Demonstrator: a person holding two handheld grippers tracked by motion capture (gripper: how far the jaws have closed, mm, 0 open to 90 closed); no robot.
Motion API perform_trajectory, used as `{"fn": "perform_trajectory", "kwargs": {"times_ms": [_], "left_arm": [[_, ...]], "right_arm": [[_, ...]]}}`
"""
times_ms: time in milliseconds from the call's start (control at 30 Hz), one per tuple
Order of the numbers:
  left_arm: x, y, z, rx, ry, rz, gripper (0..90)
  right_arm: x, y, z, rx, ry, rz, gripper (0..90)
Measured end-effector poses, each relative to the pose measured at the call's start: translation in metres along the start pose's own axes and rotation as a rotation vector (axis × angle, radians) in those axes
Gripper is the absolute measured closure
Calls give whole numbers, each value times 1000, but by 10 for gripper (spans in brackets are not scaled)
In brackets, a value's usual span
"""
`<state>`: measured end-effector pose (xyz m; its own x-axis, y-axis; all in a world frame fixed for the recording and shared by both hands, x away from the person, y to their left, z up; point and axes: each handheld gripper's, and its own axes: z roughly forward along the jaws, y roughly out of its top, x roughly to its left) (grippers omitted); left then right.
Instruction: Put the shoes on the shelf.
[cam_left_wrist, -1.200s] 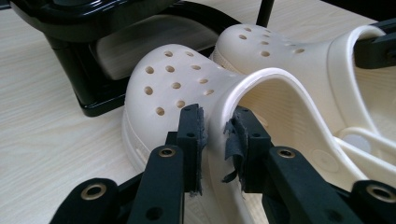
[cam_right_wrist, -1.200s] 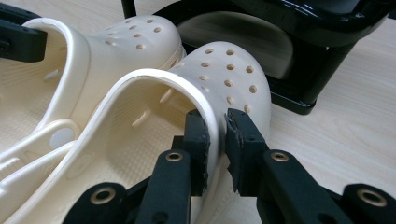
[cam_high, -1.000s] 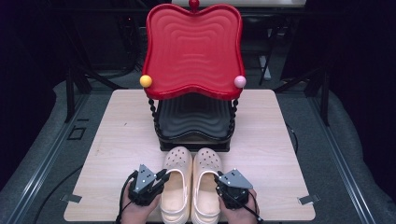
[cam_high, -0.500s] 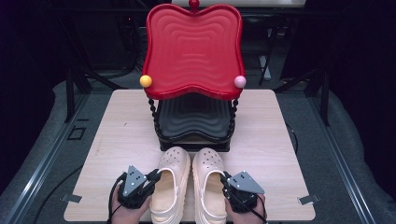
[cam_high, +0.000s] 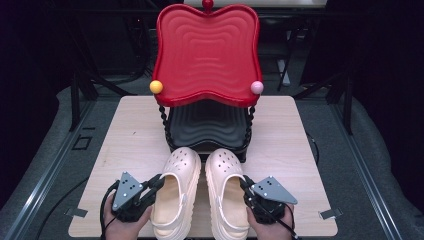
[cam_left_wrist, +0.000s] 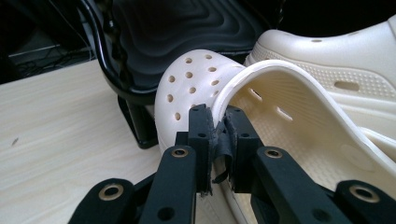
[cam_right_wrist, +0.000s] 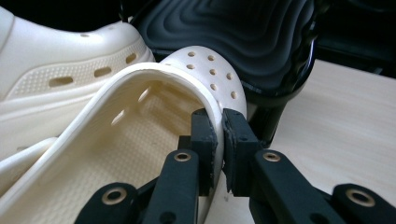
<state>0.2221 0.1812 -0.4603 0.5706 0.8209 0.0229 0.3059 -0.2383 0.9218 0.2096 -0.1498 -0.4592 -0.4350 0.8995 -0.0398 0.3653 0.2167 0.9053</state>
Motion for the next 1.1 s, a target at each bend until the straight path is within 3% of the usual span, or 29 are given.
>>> {"fn": "perform_trajectory", "kwargs": {"times_ms": [267, 533, 900, 1100], "left_arm": [[3, 17, 4, 2, -14, 5, 830], [10, 34, 8, -13, 2, 11, 830], [25, 61, 23, -24, 40, 19, 830], [30, 72, 43, -42, 56, 25, 832]], "right_arm": [[-8, 24, -2, -28, -9, -19, 837], [-12, 42, 2, -38, -7, -31, 837], [-21, 67, 21, -34, -28, -61, 837], [-27, 78, 36, -38, -47, -79, 837]]}}
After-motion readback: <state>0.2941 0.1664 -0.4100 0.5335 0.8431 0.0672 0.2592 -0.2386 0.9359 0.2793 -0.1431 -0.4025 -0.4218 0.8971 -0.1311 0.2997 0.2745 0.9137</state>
